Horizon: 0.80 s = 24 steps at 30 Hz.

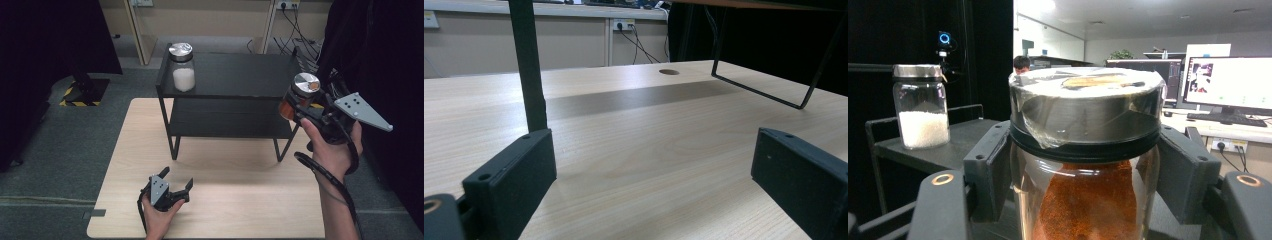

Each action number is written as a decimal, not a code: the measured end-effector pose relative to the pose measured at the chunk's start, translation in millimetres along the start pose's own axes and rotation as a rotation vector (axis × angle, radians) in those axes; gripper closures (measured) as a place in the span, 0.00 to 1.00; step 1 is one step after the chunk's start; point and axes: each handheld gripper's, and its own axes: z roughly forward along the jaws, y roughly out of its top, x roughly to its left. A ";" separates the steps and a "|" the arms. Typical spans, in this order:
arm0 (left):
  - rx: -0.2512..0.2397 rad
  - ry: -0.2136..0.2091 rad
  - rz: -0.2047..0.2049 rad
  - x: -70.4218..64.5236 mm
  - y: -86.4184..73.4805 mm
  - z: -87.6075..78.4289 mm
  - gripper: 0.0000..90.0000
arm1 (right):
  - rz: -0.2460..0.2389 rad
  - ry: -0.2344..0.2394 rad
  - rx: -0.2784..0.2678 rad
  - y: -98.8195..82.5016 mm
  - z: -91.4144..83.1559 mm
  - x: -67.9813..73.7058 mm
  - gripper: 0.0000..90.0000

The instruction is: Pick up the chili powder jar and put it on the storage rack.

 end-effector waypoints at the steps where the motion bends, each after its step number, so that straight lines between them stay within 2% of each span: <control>1: 0.000 -0.001 -0.001 0.2 0.0 0.1 0.04 | 0.001 0.001 0.001 1.4 1.0 -0.3 0.36; 11: 0.001 0.000 -0.001 0.0 0.1 0.3 0.04 | 0.002 -0.009 -0.002 10.2 11.4 0.6 0.36; 24: 0.002 -0.003 0.000 0.4 0.3 0.5 0.04 | -0.003 -0.039 0.017 18.1 37.1 2.1 0.36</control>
